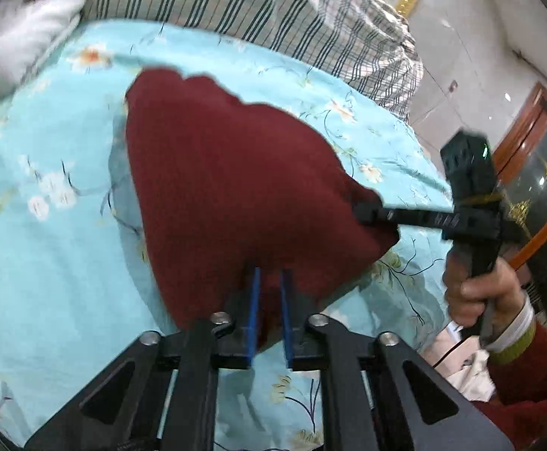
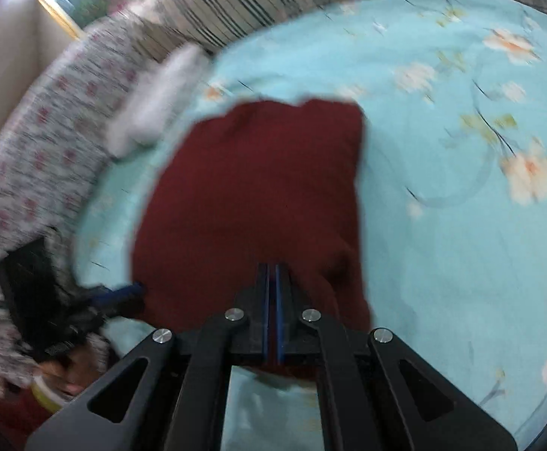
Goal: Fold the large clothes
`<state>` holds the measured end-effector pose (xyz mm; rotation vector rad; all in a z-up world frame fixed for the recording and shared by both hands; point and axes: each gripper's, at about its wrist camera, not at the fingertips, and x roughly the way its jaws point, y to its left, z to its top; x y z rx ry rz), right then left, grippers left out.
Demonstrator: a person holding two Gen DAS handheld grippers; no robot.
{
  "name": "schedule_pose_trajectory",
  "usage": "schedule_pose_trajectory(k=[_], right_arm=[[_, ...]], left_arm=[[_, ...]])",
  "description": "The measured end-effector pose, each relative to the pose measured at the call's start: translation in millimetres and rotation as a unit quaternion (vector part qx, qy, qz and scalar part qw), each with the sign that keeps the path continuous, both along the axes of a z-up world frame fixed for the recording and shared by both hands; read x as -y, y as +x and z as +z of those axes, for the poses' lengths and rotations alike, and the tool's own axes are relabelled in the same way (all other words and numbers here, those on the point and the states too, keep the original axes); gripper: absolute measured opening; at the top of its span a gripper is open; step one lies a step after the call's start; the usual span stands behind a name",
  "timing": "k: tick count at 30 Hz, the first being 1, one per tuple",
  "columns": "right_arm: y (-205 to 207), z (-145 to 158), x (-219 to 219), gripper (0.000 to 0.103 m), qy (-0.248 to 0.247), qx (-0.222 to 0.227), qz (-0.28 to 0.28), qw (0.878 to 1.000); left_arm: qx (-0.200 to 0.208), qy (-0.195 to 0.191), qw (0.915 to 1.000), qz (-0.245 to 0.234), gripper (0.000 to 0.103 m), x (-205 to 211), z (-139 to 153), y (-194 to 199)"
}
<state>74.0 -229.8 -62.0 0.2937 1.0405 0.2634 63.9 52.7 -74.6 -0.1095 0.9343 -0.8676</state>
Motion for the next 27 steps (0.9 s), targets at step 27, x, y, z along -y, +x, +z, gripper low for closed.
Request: schedule_pose_trajectory(k=[27], right_arm=[[-25.8,23.5,3.1,0.006,0.028,0.065,-0.04,0.997]], left_arm=[[0.005,-0.001,0.9988,0.049,0.017,-13.4,24.2,5.9]])
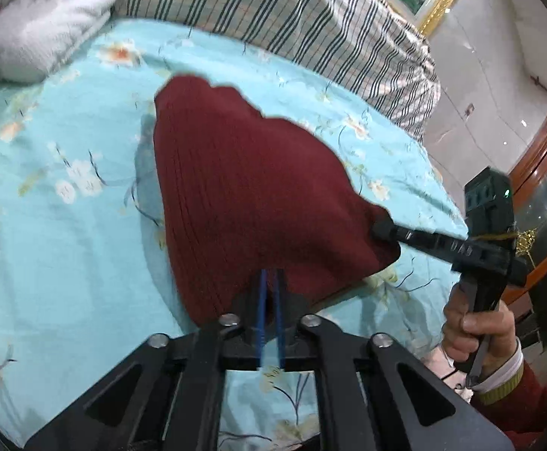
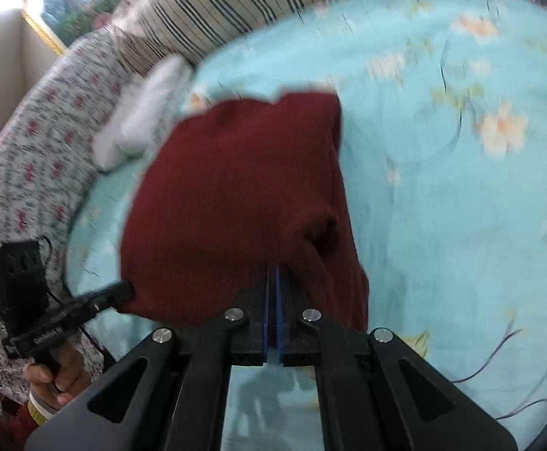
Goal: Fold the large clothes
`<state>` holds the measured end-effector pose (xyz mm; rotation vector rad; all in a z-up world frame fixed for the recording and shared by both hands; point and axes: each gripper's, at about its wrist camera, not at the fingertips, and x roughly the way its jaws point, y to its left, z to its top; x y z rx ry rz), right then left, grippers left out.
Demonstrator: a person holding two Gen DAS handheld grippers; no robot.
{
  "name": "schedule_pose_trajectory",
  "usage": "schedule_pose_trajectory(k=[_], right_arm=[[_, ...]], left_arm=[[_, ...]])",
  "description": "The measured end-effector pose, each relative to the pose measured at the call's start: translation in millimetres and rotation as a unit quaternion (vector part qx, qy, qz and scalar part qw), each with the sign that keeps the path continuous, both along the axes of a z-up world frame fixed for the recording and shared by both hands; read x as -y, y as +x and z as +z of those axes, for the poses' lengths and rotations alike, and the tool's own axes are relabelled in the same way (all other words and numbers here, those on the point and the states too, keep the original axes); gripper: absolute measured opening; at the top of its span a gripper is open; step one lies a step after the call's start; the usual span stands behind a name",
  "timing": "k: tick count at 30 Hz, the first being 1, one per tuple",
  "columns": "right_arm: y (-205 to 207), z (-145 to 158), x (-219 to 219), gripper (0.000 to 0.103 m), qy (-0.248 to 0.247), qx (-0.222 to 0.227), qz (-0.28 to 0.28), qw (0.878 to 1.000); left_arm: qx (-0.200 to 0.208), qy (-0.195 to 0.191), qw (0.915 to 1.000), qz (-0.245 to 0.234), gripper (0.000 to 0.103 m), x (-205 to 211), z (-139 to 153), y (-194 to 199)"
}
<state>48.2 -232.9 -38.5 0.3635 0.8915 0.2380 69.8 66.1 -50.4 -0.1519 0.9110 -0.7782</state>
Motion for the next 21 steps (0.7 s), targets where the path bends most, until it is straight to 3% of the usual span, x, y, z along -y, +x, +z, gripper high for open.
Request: schedule_pose_trajectory(k=[1,2,3,4,7,11,14,17,21], right_arm=[[3.2,8.5,4.4,0.019,0.003,0.015,-0.011,1.0],[5.7,12.2,5.8,0.029,0.004,0.02,-0.015,1.0],[11.0,14.6,7.4,0.046,0.002,0.024,-0.019,1.0],[17.8,13.8,9.0,0.048,-0.008,0.026,-0.027,0.999],[36.3,4.5,6.9,0.048,-0.007,0.016,-0.02,1.0],[53.8,-0.9,-5.5,0.047,-0.033,0.014,-0.013,0.999],[70.8,-9.6,-7.4,0.047,-0.107,-0.004,-0.035,0.994],[90.6,-40.9,-0.1,0.045,-0.109,-0.061,-0.036,0.992],[85.7,-38.6,7.2,0.045,-0.083,-0.054,-0.044,0.994]], left_arm=[[0.013,0.004,0.9998,0.014,0.025,-2.5,7.6,-0.4],[0.021,0.004,0.9995,0.025,0.041,-4.7,12.7,0.5],[0.027,0.0,0.9989,0.039,0.048,-7.7,18.0,3.2],[0.028,-0.005,0.9985,0.046,0.049,-9.5,20.5,6.0],[0.015,-0.005,0.9983,0.057,0.049,-9.2,19.6,18.2],[0.013,0.045,0.9971,0.06,0.05,6.5,10.6,29.2],[-0.003,0.062,0.9961,0.062,0.054,10.3,-4.5,39.0],[-0.01,0.062,0.996,0.062,0.063,10.0,-14.4,43.3],[-0.014,0.061,0.9961,0.063,0.063,8.5,-16.1,42.1]])
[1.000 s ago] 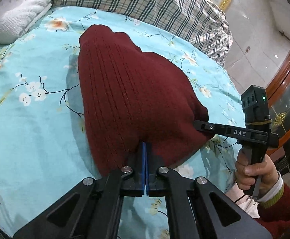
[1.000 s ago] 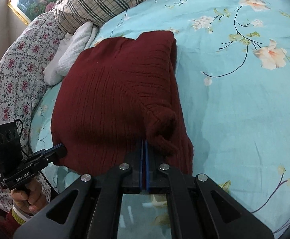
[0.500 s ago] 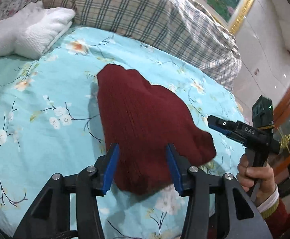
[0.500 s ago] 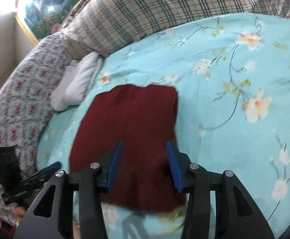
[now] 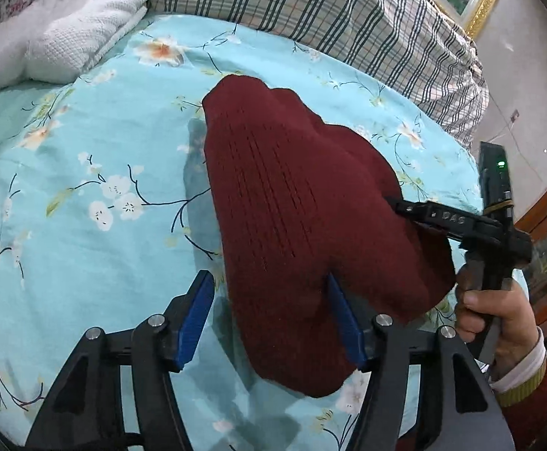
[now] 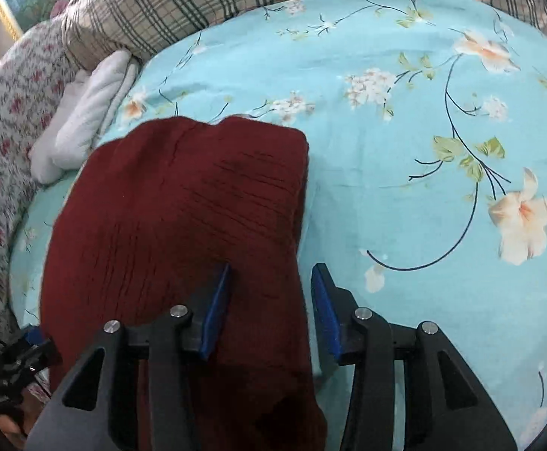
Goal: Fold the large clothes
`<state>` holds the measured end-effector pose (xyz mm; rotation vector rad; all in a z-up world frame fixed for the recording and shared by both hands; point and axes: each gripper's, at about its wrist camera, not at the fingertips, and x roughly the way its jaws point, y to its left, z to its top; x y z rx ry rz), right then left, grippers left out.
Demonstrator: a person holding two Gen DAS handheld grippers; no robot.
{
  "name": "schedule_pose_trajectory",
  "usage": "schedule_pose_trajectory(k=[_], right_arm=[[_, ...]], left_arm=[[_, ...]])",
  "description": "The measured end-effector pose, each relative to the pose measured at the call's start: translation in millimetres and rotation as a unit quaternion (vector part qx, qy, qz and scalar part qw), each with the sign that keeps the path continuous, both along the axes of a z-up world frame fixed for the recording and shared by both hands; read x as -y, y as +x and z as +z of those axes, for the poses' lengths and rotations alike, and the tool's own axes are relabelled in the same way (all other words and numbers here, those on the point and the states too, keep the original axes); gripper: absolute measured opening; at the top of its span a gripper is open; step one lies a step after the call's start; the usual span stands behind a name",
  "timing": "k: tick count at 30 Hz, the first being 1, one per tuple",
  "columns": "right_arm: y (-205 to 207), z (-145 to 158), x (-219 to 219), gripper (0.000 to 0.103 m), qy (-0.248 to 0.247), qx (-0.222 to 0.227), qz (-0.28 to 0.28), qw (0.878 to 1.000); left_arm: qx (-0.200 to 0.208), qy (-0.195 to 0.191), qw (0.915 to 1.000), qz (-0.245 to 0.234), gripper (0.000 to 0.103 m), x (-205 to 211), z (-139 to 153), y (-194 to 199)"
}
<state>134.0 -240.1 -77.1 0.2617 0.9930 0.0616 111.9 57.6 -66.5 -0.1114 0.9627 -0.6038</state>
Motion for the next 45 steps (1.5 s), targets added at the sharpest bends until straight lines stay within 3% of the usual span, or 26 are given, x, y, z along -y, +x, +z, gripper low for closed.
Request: schedule_pose_trajectory(k=[11,21,28,30,34,41,45], right_arm=[[-61.2,47.1,-17.9,0.045,0.033,0.053,0.035,0.997],[-105.6,33.0,-22.6,0.046,0.035,0.033,0.044,0.998],[-118.4,36.0,-20.7,0.046,0.043,0.035,0.048,0.997],[-121.2,37.5,-22.5,0.046,0.044,0.036,0.05,0.997],[-124.6,38.8,-23.8,0.047,0.048,0.036,0.059,0.996],[-137.7,35.1,-22.7,0.052,0.047,0.033,0.065,0.996],[-146.3,30.4,-22.4,0.054,0.035,0.028,0.062,0.997]], left_arm=[[0.005,0.018,0.9998,-0.003,0.063,3.3,-0.6,-16.3],[0.0,0.012,0.9999,-0.001,0.066,-6.1,-8.2,-20.0],[0.003,0.024,0.9997,0.004,0.067,-3.9,3.5,-31.2],[-0.001,0.028,0.9996,0.011,0.076,-4.3,6.9,-35.3],[-0.001,0.029,0.9994,0.018,0.081,-6.4,13.0,-41.7],[0.009,0.078,0.9962,0.038,0.084,-4.3,18.8,-56.9],[0.018,0.129,0.9904,0.047,0.084,-0.1,14.8,-66.4]])
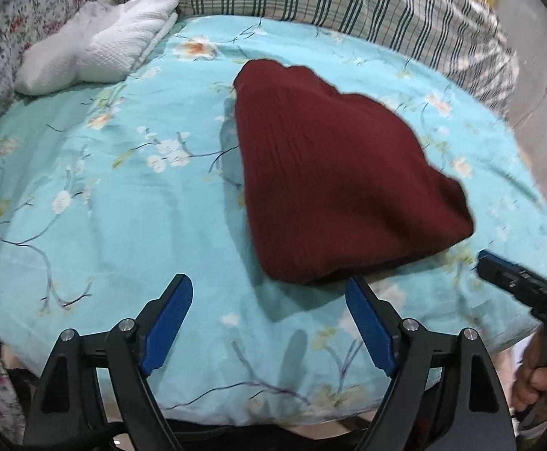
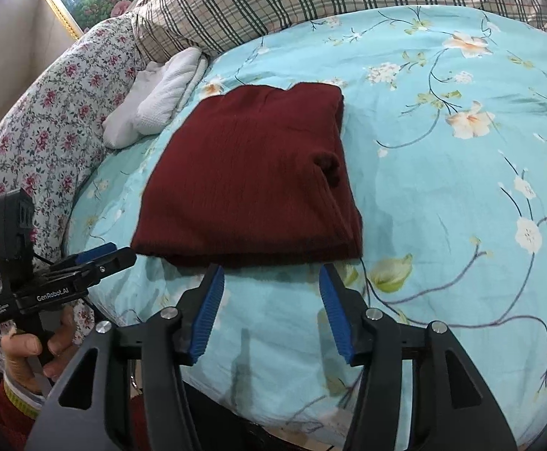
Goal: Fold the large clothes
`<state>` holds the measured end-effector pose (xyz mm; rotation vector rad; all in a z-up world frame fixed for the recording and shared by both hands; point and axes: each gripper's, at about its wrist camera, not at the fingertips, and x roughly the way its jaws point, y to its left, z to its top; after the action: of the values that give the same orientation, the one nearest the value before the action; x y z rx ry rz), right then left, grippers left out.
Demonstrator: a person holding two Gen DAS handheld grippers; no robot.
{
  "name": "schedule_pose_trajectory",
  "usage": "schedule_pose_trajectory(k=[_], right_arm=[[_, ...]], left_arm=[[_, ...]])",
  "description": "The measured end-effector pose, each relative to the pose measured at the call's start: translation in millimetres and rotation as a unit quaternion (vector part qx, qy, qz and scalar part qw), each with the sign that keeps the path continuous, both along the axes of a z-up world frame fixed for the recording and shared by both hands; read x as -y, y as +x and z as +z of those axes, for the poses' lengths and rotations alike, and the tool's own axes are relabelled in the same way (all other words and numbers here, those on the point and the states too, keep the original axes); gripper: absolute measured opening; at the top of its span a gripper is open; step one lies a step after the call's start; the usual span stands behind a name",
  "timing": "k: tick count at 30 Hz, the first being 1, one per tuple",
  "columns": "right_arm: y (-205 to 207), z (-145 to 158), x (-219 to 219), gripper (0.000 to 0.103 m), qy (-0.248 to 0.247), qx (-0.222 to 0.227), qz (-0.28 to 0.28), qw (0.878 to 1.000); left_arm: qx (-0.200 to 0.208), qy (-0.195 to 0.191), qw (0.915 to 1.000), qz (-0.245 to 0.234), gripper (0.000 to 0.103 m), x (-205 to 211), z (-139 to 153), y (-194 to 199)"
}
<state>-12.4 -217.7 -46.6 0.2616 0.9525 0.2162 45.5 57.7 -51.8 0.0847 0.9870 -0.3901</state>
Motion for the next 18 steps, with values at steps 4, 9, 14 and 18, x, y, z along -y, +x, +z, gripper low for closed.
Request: schedule_pose_trajectory(k=[4,9,14,18], right_arm=[[-8.2,-4.0,-1.3,0.056,-0.01,-0.006,0.001,1.0],[-15.3,-6.8,-5.5,0.061,-0.022,-0.008,0.008,1.0],[-15.5,-10.2,-7.8,0.062,-0.023,-0.014,0.012,1.0],[-12.2,-11.1,-9.2,0.062,-0.018,-0.017,0.017,1.0]], left_arm=[[0.011,0.04,0.9992,0.002,0.084,2.7,-4.5,-8.1],[0.025,0.065,0.9975,0.004,0.084,1.7,-7.8,-18.2],[0.023,0.067,0.9974,0.011,0.084,-3.2,-7.6,-21.1],[0.022,0.058,0.9979,0.019,0.084,-8.0,-5.1,-17.2]])
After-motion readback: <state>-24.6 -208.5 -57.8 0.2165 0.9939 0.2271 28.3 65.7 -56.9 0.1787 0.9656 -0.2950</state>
